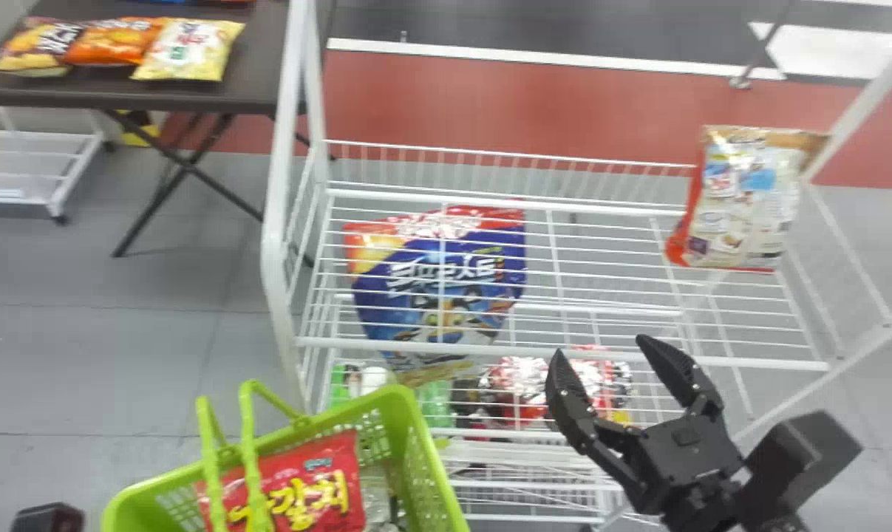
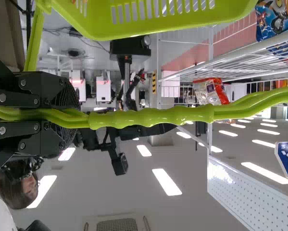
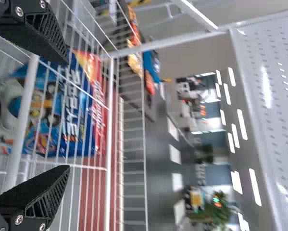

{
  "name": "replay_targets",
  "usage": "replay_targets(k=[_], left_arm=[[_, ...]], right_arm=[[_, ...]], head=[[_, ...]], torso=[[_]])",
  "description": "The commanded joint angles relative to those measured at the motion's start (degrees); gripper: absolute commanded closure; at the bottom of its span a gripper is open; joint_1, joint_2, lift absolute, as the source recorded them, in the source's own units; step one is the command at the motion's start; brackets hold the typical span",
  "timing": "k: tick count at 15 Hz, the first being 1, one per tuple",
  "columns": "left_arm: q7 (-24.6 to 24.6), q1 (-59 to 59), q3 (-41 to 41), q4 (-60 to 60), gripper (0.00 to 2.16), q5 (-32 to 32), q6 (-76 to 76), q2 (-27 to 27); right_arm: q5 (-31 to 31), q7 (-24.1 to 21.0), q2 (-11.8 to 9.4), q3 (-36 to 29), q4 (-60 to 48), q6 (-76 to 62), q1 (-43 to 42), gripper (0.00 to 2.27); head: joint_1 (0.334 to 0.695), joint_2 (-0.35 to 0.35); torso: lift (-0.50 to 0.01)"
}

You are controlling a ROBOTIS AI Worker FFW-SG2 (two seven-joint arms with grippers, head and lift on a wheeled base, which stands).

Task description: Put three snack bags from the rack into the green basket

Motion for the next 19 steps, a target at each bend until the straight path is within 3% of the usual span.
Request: replay_targets(k=[1, 6, 19], left_arm=[[0.0, 0.19, 0.03, 0.23, 2.15, 0.0, 0.0, 0.0], [0.0, 0.19, -0.14, 0.31, 2.15, 0.0, 0.0, -0.17], [0.17, 0.19, 0.03, 0.23, 2.15, 0.0, 0.0, 0.09]], right_arm=[[-0.26, 0.03, 0.73, -3.12, 4.39, -6.56, 0.83, 0.03], [-0.61, 2.23, 0.73, -4.44, 4.48, -7.96, 2.68, 0.03], [-0.43, 2.32, 0.73, -3.47, 4.13, -7.96, 3.29, 0.05]], head=[[0.695, -0.201], [0.695, -0.309], [0.695, -0.292]], torso=[[0.0], [0.0], [0.0]])
